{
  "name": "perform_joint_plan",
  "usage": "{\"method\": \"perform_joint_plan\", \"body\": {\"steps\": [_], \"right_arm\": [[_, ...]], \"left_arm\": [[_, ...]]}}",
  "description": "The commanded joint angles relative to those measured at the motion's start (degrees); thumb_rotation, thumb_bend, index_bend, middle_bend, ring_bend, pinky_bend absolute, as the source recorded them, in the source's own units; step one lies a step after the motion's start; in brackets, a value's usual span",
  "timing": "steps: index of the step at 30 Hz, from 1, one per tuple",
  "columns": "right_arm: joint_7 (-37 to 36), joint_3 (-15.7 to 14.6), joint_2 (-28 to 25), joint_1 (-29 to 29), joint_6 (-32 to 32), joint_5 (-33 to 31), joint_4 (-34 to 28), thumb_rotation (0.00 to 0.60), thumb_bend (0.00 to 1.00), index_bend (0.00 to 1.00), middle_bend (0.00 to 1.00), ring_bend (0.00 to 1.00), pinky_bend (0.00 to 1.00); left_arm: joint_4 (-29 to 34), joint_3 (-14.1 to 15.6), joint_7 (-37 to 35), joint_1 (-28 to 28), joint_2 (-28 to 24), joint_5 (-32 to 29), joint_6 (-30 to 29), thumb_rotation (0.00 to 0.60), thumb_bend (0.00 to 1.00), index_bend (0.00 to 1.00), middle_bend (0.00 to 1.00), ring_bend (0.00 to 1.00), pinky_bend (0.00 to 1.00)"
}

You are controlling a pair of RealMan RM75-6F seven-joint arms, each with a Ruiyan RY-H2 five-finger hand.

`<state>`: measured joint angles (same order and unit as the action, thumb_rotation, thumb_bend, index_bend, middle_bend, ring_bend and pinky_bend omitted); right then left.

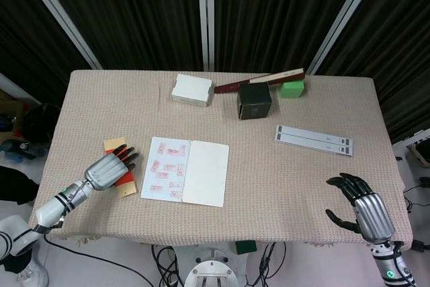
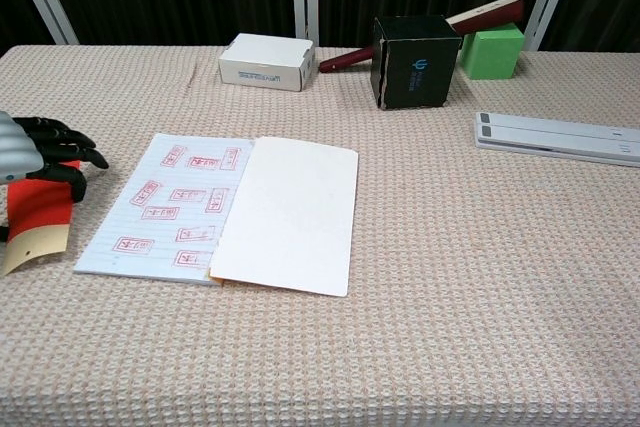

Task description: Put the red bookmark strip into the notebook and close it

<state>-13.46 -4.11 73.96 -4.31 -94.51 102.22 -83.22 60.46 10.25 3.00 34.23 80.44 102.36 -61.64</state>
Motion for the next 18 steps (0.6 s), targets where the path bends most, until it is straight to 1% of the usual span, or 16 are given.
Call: {"method": "perform_joint_plan", "body": {"steps": [1, 7, 12, 15, 18], "right_arm": [[0.0, 0.0, 0.1, 0.0, -0.1, 0.1, 0.0, 0.6, 0.18, 0.29, 0.27, 0.17, 0.23], [0.0, 0.0, 0.0, 0.2, -0.3, 0.1, 0.0, 0.6, 0.18, 0.29, 0.27, 0.17, 0.23], [0.1, 0.0, 0.0, 0.3, -0.4, 0.3, 0.0, 0.6, 0.18, 0.29, 0.27, 0.17, 0.23], [0.2, 0.0, 0.0, 0.2, -0.3, 0.4, 0.0, 0.6, 0.18, 0.29, 0.27, 0.17, 0.23], [0.1, 0.0, 0.1, 0.2, -0.3, 0.5, 0.0, 0.6, 0.18, 0.29, 0.27, 0.17, 0.23]], "left_arm": [[-0.1, 0.2, 0.4, 0.0, 0.0, 0.3, -0.2, 0.6, 0.21, 0.43, 0.12, 0.08, 0.14], [1.5, 0.2, 2.4, -0.5, -1.5, 1.0, -2.7, 0.6, 0.21, 0.42, 0.12, 0.08, 0.14], [6.2, -0.5, 5.5, -0.3, -4.1, 2.3, -5.5, 0.6, 0.21, 0.41, 0.12, 0.08, 0.14], [9.4, -1.1, 7.3, 0.7, -4.9, 3.1, -5.5, 0.6, 0.21, 0.41, 0.12, 0.08, 0.14], [12.2, -2.1, 8.9, 2.4, -4.4, 3.7, -4.2, 0.6, 0.21, 0.41, 0.12, 0.08, 0.13]]}}
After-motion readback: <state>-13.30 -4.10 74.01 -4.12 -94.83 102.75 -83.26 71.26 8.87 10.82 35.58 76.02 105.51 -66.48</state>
